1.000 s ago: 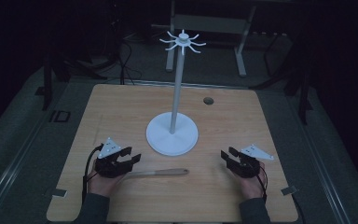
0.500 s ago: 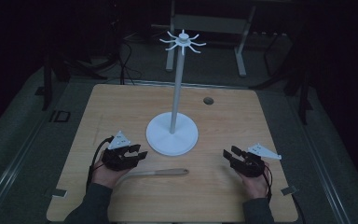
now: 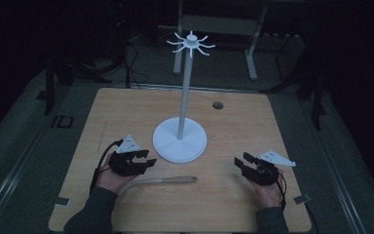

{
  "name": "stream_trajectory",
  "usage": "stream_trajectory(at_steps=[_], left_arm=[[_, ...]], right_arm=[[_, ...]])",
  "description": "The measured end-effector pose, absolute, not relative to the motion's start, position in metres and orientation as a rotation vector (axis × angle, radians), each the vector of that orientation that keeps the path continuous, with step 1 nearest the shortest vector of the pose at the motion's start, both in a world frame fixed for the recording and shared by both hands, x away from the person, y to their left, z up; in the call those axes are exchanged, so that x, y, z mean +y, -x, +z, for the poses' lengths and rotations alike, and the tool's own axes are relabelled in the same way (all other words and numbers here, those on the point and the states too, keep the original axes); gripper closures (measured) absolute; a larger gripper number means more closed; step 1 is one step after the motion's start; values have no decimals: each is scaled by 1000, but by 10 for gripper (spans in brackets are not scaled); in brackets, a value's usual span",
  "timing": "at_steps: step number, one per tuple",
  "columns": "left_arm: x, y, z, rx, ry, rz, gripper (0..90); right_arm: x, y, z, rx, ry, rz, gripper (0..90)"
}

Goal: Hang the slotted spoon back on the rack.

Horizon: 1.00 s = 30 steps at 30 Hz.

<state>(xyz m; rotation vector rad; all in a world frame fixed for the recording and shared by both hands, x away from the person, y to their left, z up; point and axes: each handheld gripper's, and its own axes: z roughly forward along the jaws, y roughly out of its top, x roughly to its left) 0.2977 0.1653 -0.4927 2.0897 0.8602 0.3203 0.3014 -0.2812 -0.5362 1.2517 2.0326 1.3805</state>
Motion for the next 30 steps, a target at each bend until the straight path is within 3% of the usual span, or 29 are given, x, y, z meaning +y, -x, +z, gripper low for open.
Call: stream_trajectory(at_steps=[30], left_arm=[[149, -306, -504, 715, -2249, 244, 574]], right_arm=[[-287, -301, -537, 2023, -1284, 1332, 553]])
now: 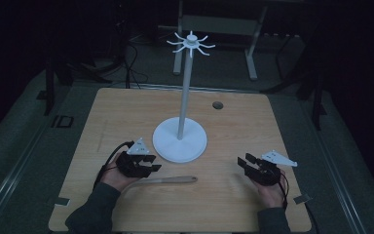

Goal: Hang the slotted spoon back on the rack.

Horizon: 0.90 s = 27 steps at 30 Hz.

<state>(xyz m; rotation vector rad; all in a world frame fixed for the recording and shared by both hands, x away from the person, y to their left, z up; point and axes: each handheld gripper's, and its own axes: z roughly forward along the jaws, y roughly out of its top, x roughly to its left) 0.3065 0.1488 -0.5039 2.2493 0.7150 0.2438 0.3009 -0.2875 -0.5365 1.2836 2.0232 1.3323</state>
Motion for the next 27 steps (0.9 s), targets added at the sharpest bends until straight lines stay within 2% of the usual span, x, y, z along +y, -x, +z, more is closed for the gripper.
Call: stream_trajectory(at_steps=[27], left_arm=[[122, -310, -525, 633, -2431, 148, 603]], right_arm=[[-293, -301, -536, 2020, -1284, 1352, 531]])
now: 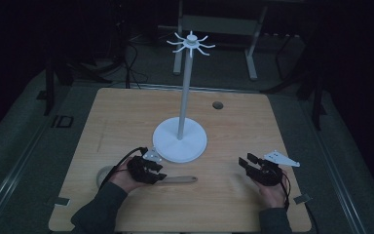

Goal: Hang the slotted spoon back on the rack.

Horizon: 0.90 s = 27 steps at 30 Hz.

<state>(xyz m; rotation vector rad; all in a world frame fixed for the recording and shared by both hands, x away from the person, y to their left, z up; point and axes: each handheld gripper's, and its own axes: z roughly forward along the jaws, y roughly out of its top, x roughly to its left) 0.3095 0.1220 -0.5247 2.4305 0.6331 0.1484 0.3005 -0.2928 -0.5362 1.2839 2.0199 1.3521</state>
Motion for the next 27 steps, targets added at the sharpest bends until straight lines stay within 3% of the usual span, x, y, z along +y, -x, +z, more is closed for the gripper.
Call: stream_trajectory(at_steps=[27], left_arm=[[102, -311, -550, 615, -2507, 58, 618]], right_arm=[[-290, -300, -537, 2039, -1264, 1314, 520]])
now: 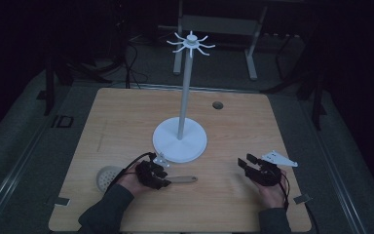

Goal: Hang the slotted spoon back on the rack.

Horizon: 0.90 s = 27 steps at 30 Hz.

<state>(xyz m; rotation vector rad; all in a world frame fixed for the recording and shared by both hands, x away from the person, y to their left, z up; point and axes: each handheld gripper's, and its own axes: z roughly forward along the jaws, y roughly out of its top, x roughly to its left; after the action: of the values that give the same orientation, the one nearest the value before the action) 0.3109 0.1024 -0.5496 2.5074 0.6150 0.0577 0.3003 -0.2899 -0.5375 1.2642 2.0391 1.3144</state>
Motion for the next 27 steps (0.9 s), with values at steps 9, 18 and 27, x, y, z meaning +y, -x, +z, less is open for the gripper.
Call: stream_trajectory(at_steps=[9, 18, 27], left_arm=[[103, -311, -549, 601, -2517, 56, 650], [108, -313, -546, 618, -2519, 89, 691], [127, -318, -541, 713, -2471, 137, 739]], right_arm=[[-291, -301, -538, 2035, -1276, 1314, 519], [-292, -301, -539, 2030, -1285, 1320, 518], [-292, -301, -540, 2034, -1286, 1319, 517]])
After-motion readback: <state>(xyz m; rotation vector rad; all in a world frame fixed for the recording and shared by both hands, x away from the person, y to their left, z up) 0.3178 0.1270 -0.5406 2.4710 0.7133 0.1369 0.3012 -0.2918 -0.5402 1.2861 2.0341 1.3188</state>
